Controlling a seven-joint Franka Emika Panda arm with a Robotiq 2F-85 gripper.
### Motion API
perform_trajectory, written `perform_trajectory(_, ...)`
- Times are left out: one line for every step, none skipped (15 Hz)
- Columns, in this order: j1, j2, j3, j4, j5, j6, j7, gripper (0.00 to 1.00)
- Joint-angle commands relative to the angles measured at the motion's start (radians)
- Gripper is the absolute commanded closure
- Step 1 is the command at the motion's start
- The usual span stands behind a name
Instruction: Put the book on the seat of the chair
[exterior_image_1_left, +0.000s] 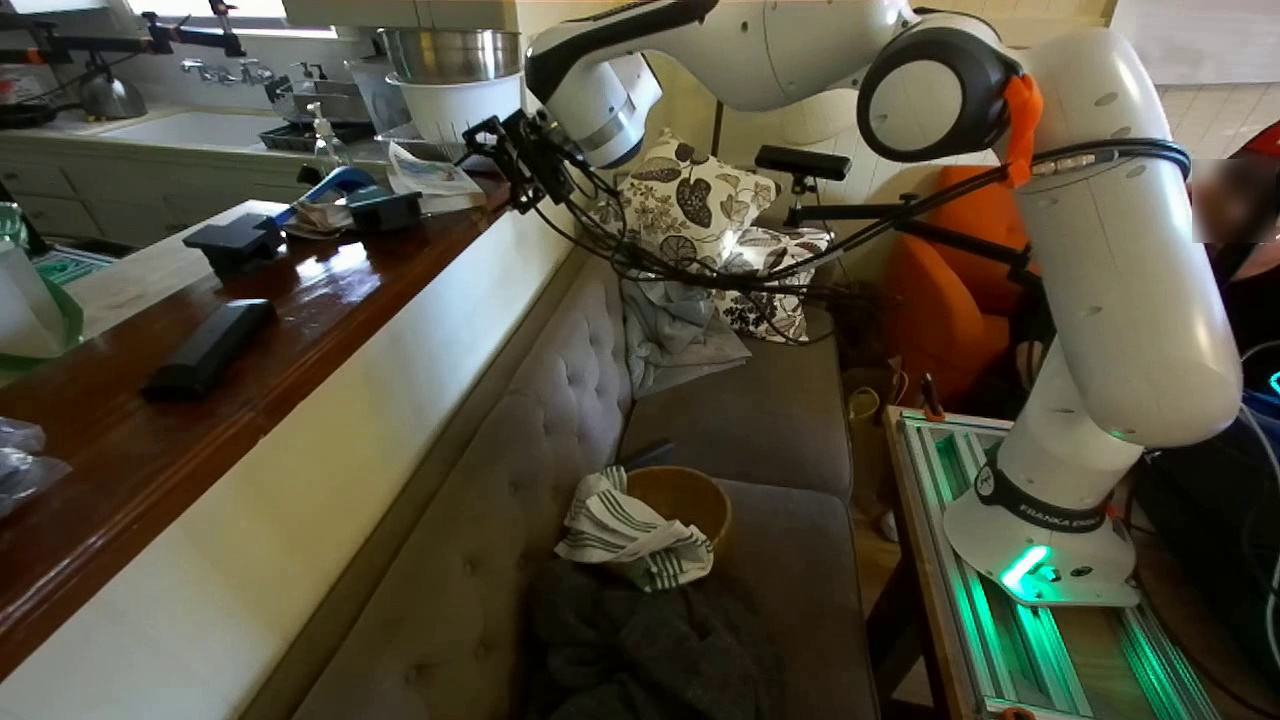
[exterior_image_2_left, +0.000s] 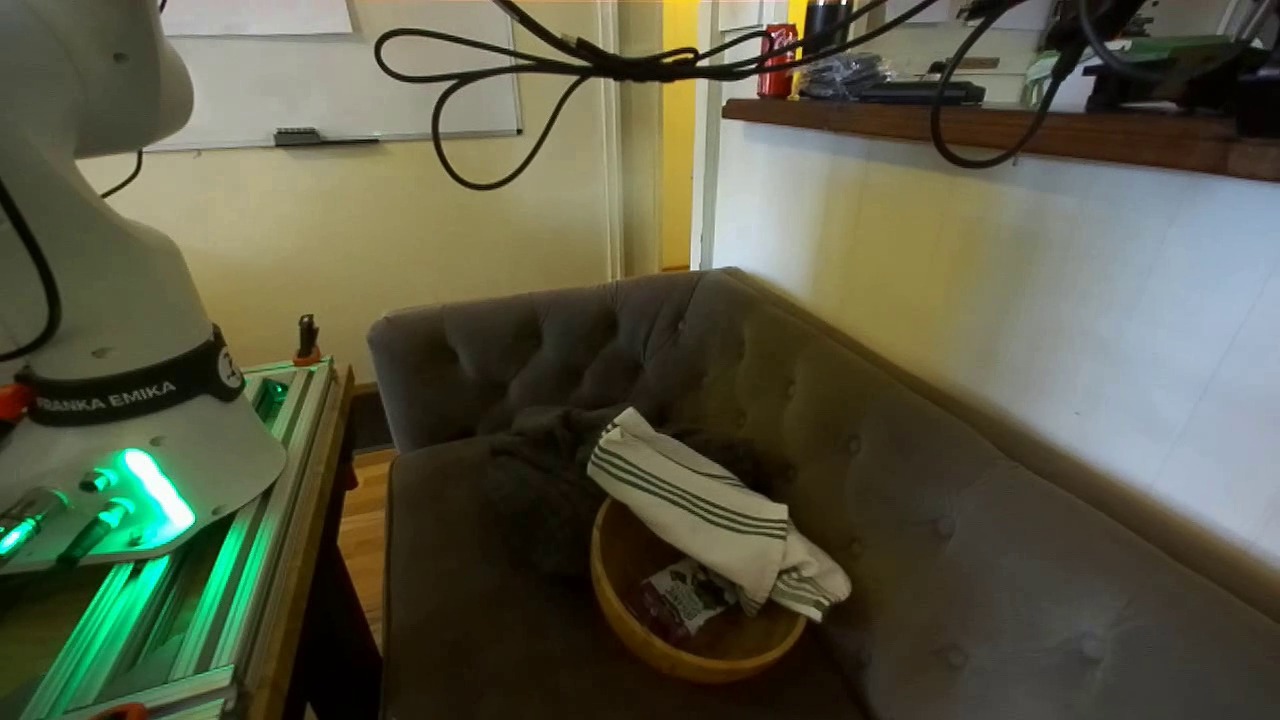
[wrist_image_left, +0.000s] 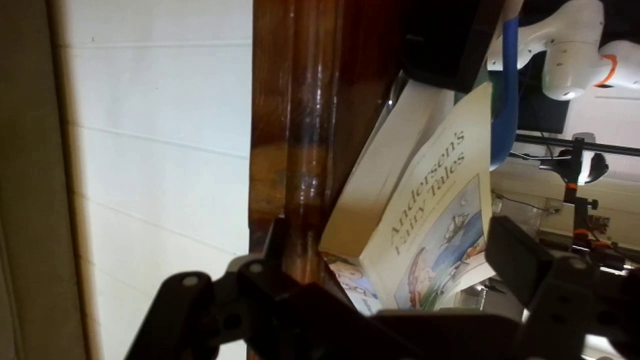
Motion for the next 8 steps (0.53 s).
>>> perform_trajectory(-0.008, 0.050, 0.013, 0.075, 0.024, 0.024, -0.006, 0.00)
perform_trajectory(-0.008, 0.055, 0.010, 0.082, 0.019, 0.024, -0.002, 0.00)
perform_trajectory(-0.007, 0.061, 0.008, 0.088, 0.015, 0.023, 0.005, 0.03)
perform_trajectory(-0.005, 0.064, 0.005, 0.092, 0.010, 0.021, 0.011, 0.26)
perform_trajectory(-0.005, 0.069, 0.004, 0.094, 0.010, 0.025, 0.012, 0.28)
perform_trajectory(-0.003, 0.069, 0.001, 0.091, 0.007, 0.027, 0.017, 0.32)
perform_trajectory(0.002, 0.065, -0.007, 0.081, -0.002, 0.027, 0.032, 0.39)
perform_trajectory(0.006, 0.056, -0.019, 0.065, -0.015, 0.021, 0.049, 0.46)
